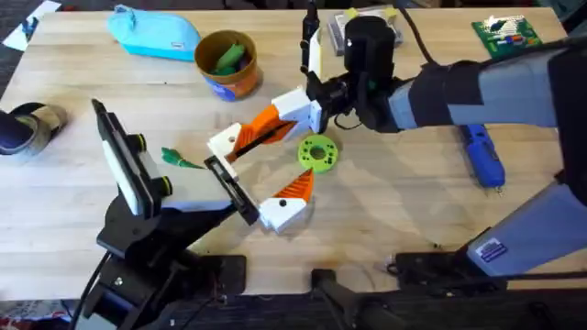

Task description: Pick up the gripper from the table and insert it into the empty holder that is missing its gripper. Then pick up a screw, insert it into the mounting hole, and use the screwdriver to tighten it. Finally, clean up the table by picking up the vegetable and placing it into the bucket.

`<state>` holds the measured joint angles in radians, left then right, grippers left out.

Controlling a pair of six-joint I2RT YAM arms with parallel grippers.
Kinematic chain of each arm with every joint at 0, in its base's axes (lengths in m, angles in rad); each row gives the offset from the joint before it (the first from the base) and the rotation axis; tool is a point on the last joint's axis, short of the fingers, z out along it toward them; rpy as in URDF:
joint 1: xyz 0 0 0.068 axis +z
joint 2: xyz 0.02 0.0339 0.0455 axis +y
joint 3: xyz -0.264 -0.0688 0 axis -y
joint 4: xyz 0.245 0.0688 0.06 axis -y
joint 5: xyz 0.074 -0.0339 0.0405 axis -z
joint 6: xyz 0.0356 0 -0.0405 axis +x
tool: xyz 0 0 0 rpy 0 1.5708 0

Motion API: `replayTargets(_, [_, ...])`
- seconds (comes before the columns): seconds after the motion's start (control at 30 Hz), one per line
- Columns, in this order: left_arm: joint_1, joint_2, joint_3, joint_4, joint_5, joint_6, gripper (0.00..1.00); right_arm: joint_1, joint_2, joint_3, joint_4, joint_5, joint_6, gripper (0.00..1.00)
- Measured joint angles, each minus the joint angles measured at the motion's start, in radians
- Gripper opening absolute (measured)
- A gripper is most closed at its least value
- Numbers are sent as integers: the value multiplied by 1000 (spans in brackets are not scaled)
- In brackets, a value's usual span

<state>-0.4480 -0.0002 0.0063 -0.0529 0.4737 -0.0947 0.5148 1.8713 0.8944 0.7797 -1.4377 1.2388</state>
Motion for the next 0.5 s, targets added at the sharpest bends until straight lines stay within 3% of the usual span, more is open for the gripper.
replayTargets(0.3, [6, 0, 0, -2, -34, -21, 994, 23, 0, 1, -2, 66, -13, 44])
replayTargets(0.33, [7, 0, 0, -2, -34, -21, 994, 24, 0, 1, -4, 70, -12, 147])
replayTargets(0.37, [6, 0, 0, -1, -25, -19, 994, 30, 0, 1, -6, 83, -13, 314])
replayTargets(0.5, [0, 0, 0, 0, -5, -18, 994, 57, 0, 1, -10, 91, -16, 581])
